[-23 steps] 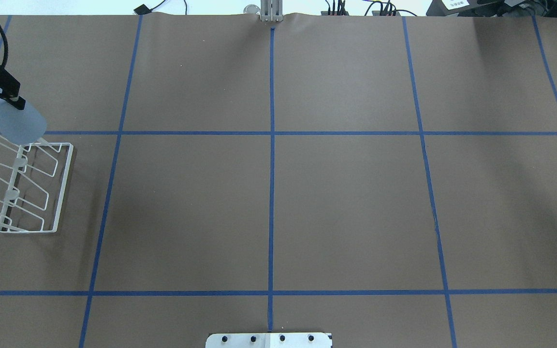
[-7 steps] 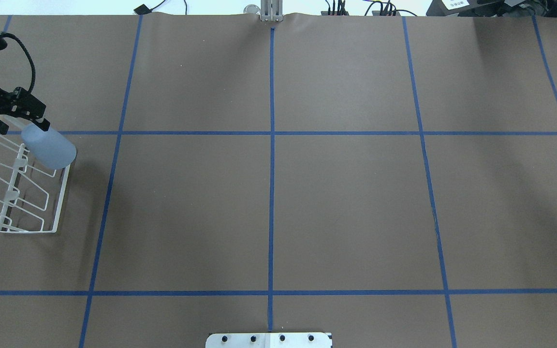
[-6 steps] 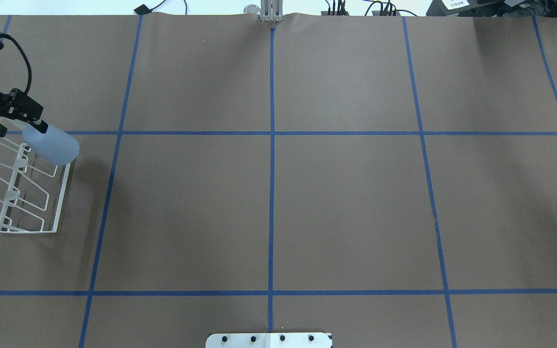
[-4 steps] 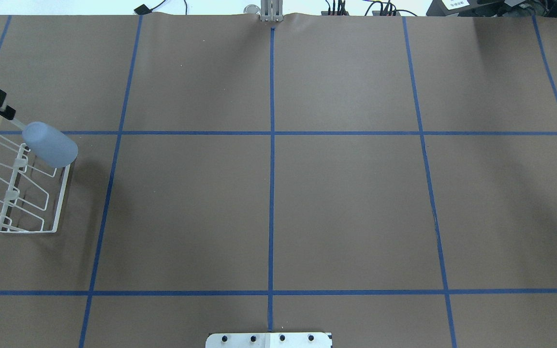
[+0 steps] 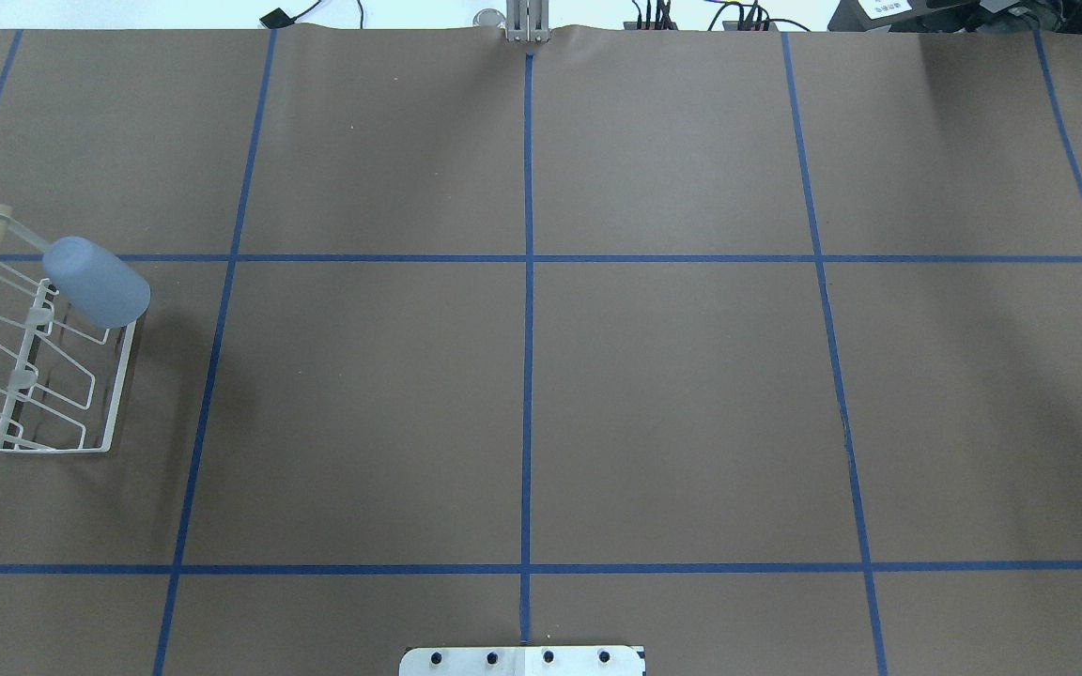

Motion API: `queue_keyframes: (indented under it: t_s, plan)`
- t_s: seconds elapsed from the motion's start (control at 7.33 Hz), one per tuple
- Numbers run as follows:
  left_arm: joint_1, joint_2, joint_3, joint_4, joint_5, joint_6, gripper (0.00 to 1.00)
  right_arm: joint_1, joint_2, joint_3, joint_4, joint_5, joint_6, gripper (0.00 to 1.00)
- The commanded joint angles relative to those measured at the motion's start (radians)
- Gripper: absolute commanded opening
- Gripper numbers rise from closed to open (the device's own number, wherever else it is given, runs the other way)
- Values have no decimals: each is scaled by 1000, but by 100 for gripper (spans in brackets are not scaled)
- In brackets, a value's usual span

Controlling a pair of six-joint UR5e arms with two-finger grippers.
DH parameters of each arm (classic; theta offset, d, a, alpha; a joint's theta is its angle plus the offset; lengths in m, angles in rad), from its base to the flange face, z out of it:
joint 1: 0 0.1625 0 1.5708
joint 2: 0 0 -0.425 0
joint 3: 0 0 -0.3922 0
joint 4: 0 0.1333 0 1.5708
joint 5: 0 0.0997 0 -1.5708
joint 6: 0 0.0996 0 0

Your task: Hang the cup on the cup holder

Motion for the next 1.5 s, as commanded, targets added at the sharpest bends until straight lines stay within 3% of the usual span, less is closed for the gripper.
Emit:
queue_keyframes:
  t_s: [0.0,0.41,0.68,0.82,0.95,1.36]
  plan:
    - [-49,19,23,-3,2,70,99,0,-2,-14,0,-26,0,100]
    - [-82,59,0,-1,-10,67,99,17,-19,-7,0,-31,0,100]
    - [-79,55,22,-4,-6,58,99,29,-20,-1,0,-17,3,100]
    - [-77,38,83,-24,-1,63,99,29,-40,27,0,-15,3,100]
    - [-85,45,107,-88,-1,57,99,31,-42,62,0,-15,7,100]
    - [-83,44,87,-96,-12,57,99,31,-48,68,-25,9,17,100]
